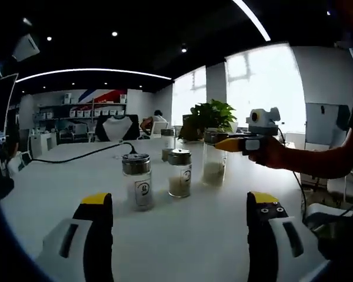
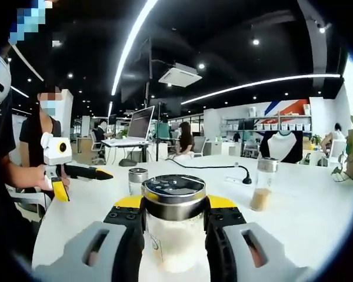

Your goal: Rotate the seasoning bottle until the label or dispensing opening points toward the visible target arrow and the bottle remains upright within the marked orientation range

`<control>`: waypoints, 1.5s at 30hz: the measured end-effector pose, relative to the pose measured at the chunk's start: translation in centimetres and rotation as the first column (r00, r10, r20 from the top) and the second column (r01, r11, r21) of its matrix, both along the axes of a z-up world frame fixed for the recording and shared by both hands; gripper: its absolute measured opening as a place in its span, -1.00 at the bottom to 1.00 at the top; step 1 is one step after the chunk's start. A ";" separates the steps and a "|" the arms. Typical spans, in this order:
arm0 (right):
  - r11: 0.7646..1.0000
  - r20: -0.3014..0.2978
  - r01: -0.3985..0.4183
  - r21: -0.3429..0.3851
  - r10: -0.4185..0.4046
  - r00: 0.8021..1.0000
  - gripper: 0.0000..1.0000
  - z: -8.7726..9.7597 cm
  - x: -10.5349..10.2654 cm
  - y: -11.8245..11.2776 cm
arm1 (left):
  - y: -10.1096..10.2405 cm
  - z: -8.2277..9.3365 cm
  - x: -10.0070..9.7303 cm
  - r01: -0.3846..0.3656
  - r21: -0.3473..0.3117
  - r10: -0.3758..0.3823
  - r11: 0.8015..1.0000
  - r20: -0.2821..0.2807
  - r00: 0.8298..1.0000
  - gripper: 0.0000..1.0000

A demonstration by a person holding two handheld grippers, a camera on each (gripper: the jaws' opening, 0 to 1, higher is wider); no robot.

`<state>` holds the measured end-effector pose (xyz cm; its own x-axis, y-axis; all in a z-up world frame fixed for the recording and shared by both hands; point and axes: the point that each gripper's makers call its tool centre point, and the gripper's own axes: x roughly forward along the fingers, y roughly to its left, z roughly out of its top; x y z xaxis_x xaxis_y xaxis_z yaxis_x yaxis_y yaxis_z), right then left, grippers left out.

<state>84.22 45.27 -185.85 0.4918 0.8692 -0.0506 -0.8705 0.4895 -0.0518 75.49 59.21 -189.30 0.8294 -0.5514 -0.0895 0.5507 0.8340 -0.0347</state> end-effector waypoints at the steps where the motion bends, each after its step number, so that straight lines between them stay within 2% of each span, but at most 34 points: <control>1: 1.000 0.000 -0.004 0.002 0.004 1.000 -0.27 0.0 0.2 0.0 | 0.1 0.0 0.0 -0.002 0.000 0.002 1.000 0.001 1.000 0.99; 5: 1.000 -0.005 -0.019 0.011 0.019 1.000 -0.27 0.0 0.7 0.2 | 0.6 -0.2 -0.1 -0.018 0.055 0.018 0.998 0.011 1.000 0.99; 8: 1.000 -0.006 -0.029 0.011 0.029 1.000 -0.27 0.1 1.0 0.2 | 0.8 -0.1 -0.3 -0.016 0.038 0.016 0.999 -0.002 1.000 0.99; 12: 0.998 -0.043 -0.044 0.041 0.046 0.998 -0.27 -0.1 1.5 -0.2 | 0.9 -0.3 -0.4 -0.019 0.041 0.019 0.999 -0.009 1.000 0.99; 14: 0.998 -0.029 -0.048 0.042 0.049 0.998 -0.27 -0.1 1.7 -0.4 | 0.9 -0.4 -0.4 -0.019 0.046 0.020 0.999 -0.012 1.000 0.99; 32: 0.989 -0.027 -0.131 0.066 0.133 0.991 -0.26 0.0 1.7 -0.1 | 0.5 -0.2 -0.4 -0.019 0.033 0.020 0.999 -0.014 1.000 0.99; 35: 0.991 -0.010 -0.132 0.030 0.132 0.991 -0.25 -0.1 1.5 0.1 | 0.2 0.4 -0.4 -0.016 0.040 0.015 0.999 0.008 1.000 0.99; 36: 0.991 -0.004 -0.131 0.017 0.131 0.991 -0.22 -0.2 1.5 0.1 | 0.2 0.4 -0.4 -0.012 0.041 0.012 0.999 0.008 1.000 0.99; 38: 0.992 -0.015 -0.122 0.013 0.122 0.992 0.02 -0.4 1.5 0.3 | 0.2 0.4 -0.4 -0.010 0.044 0.009 0.999 0.005 1.000 0.99; 39: 0.993 -0.016 -0.117 0.010 0.117 0.993 0.05 -0.4 1.6 0.3 | 0.2 0.4 -0.4 -0.011 0.045 0.011 0.999 0.005 1.000 0.99; 40: 0.993 -0.015 -0.118 -0.009 0.118 0.993 -0.18 -0.6 1.4 0.2 | 0.2 0.3 -0.4 -0.012 0.046 0.011 0.999 0.004 1.000 0.99; 41: 0.997 -0.039 -0.078 -0.021 0.078 0.996 -0.23 -1.0 1.7 -0.1 | 0.2 0.3 -0.4 -0.011 0.046 0.011 0.999 0.002 1.000 0.99; 42: 0.995 -0.025 -0.099 -0.006 0.098 0.995 -0.24 -0.7 1.7 0.3 | 0.2 0.3 -0.4 -0.011 0.045 0.011 0.999 0.001 1.000 0.99; 45: 0.995 -0.017 -0.094 -0.025 0.093 0.995 -0.24 -1.0 1.9 0.5 | 0.2 0.2 -0.5 -0.012 0.046 0.012 0.999 -0.002 1.000 0.99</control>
<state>86.15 45.81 -186.86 0.4073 0.9097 -0.0806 -0.9132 0.4045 -0.0492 75.02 59.41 -189.12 0.8359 -0.5363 -0.1166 0.5402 0.8415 0.0027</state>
